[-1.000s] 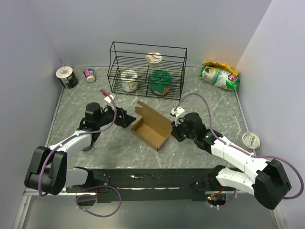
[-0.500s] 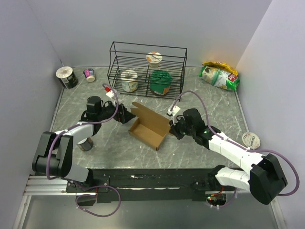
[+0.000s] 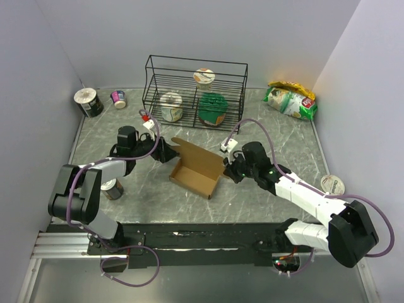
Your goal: Fold the paper box
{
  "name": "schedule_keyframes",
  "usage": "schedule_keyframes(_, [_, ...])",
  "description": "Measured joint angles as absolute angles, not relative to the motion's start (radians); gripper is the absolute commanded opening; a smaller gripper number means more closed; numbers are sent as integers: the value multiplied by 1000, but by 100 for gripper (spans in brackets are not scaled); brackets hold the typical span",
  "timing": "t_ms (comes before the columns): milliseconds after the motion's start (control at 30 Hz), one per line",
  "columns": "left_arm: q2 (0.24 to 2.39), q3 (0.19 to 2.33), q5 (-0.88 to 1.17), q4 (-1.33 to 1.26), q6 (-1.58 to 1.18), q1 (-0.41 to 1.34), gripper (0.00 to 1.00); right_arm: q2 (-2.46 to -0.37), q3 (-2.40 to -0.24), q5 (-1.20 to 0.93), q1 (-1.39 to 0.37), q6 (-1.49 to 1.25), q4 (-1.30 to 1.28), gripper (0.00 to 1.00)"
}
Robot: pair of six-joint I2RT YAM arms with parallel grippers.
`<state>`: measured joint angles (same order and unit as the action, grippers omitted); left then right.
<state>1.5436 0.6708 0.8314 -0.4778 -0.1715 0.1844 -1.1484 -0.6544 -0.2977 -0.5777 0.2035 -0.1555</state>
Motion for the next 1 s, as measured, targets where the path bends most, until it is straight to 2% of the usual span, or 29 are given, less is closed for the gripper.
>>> schedule_keyframes(33, [1544, 667, 841, -500, -177, 184, 58, -1148, -654, -298, -578, 204, -156, 0])
schedule_keyframes(100, [1544, 663, 846, -521, -189, 185, 54, -1148, -654, -298, -578, 204, -156, 0])
schedule_keyframes(333, [1544, 657, 818, -544, -201, 238, 23, -1149, -657, -262, -578, 200, -158, 0])
schedule_keyframes(400, [1544, 657, 788, -543, -204, 261, 22, -1148, -658, -240, -579, 198, -158, 0])
schedule_keyframes(533, [1541, 653, 710, -557, -204, 301, 13, -1140, -659, -178, -594, 195, -158, 0])
schedule_keyframes(733, [1539, 653, 526, -559, -207, 374, 5, -1133, -659, -87, -631, 195, -165, 0])
schedule_keyframes(1000, [1504, 620, 250, -588, -240, 495, 3, -1157, -709, 115, -702, 122, -202, 0])
